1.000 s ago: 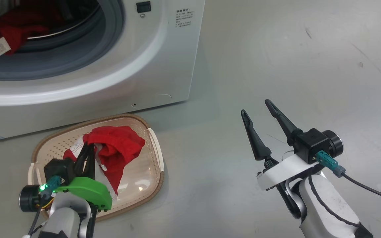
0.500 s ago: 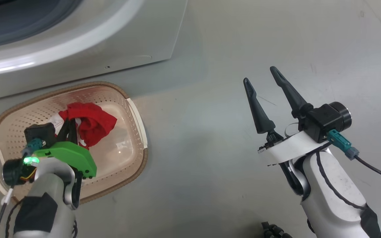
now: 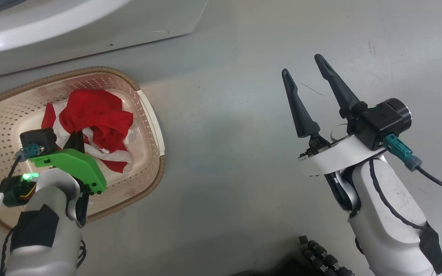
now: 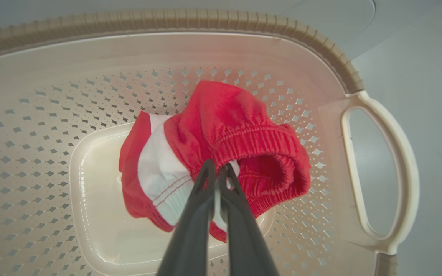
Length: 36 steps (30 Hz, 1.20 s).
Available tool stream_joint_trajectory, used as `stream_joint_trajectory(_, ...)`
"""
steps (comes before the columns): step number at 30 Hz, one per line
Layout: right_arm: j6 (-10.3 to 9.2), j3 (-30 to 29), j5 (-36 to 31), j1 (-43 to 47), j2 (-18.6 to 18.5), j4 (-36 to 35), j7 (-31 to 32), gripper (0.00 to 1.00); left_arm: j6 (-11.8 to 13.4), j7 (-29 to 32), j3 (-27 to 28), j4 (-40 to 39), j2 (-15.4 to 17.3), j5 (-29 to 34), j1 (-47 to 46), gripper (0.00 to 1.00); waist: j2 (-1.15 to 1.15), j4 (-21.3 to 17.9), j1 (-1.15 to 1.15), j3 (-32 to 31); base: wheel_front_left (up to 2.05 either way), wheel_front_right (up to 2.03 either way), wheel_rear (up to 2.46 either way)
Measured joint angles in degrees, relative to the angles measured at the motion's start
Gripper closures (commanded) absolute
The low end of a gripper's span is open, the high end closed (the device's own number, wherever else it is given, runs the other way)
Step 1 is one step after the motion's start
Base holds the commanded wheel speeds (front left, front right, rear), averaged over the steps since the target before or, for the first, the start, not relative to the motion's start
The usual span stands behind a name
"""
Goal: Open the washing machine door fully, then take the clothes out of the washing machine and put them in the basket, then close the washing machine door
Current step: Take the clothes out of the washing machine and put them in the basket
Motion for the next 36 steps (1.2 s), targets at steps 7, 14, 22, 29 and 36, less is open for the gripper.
stream_joint_trajectory(7,0.00,-0.03,0.01,-0.87,0.02,0.35,0.00,0.00,-0.57,-0.12,-0.04,3.43,-0.05,0.01,-2.53,0.86,0.00,0.01,0.00,0.04,0.00,0.00,0.00)
stream_joint_trajectory(14,0.02,-0.01,0.07,-0.87,0.04,1.40,0.00,0.00,-0.57,-2.10,-0.29,7.25,-0.18,0.19,-2.87,0.00,0.00,0.22,0.00,-1.59,0.00,0.00,0.00)
stream_joint_trajectory(22,0.02,-0.18,0.46,-0.78,0.03,2.71,0.00,0.00,-1.96,-6.24,0.34,9.40,-0.69,-0.35,-2.86,0.00,0.00,1.04,0.00,-4.81,0.00,0.00,0.00)
stream_joint_trajectory(29,0.04,-0.43,0.63,0.12,0.03,4.71,0.00,0.00,-3.08,-9.15,0.94,10.79,-0.84,-0.59,-1.63,0.00,0.00,2.24,0.00,-9.01,0.00,0.00,0.00)
stream_joint_trajectory(36,0.14,-1.67,0.63,3.21,0.04,6.94,0.00,0.00,-4.01,-10.20,1.30,9.84,-1.29,-1.03,1.80,0.00,0.00,3.80,0.00,-14.16,0.00,0.00,0.00)
